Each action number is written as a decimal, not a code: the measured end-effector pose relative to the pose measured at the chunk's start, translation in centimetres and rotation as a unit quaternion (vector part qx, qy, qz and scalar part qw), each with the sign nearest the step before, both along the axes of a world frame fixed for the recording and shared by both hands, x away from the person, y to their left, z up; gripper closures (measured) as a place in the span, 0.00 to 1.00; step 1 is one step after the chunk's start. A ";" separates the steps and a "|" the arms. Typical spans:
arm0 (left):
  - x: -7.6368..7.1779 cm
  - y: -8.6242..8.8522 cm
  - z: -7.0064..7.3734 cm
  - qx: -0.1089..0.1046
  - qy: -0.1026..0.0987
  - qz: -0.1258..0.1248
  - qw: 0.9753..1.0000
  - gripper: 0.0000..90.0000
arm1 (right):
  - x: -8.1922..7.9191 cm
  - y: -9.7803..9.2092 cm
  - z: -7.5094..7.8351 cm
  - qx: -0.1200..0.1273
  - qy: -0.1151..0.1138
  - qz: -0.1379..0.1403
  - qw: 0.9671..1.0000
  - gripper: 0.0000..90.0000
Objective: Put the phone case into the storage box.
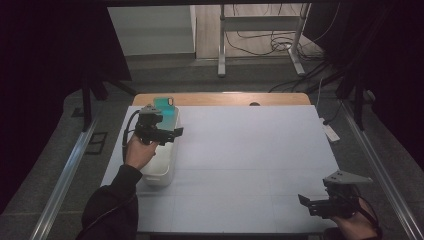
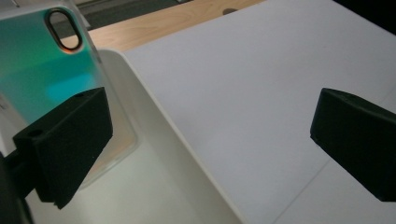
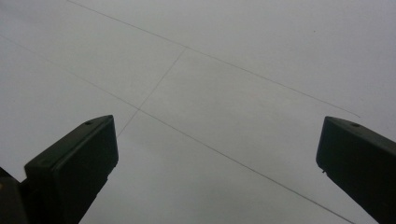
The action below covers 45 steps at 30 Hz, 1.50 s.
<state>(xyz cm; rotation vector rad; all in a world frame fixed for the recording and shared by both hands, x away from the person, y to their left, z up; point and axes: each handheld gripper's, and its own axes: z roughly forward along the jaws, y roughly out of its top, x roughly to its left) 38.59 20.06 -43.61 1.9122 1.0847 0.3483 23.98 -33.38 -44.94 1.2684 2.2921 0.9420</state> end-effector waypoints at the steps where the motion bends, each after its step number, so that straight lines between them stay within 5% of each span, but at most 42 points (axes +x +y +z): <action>1: -0.1 0.0 0.0 -0.001 0.000 0.000 1.000 0.00 | 0.0 0.0 0.0 0.000 0.000 0.000 1.000 0.00; 24: -2.7 -0.8 -0.4 0.016 -0.011 -0.019 1.000 0.00 | -0.1 0.1 0.0 0.000 -0.002 0.011 1.000 0.00; 45: -5.2 -1.0 -0.5 0.035 -0.025 -0.011 0.999 0.00 | -0.2 0.1 0.0 -0.004 -0.006 0.016 1.000 0.00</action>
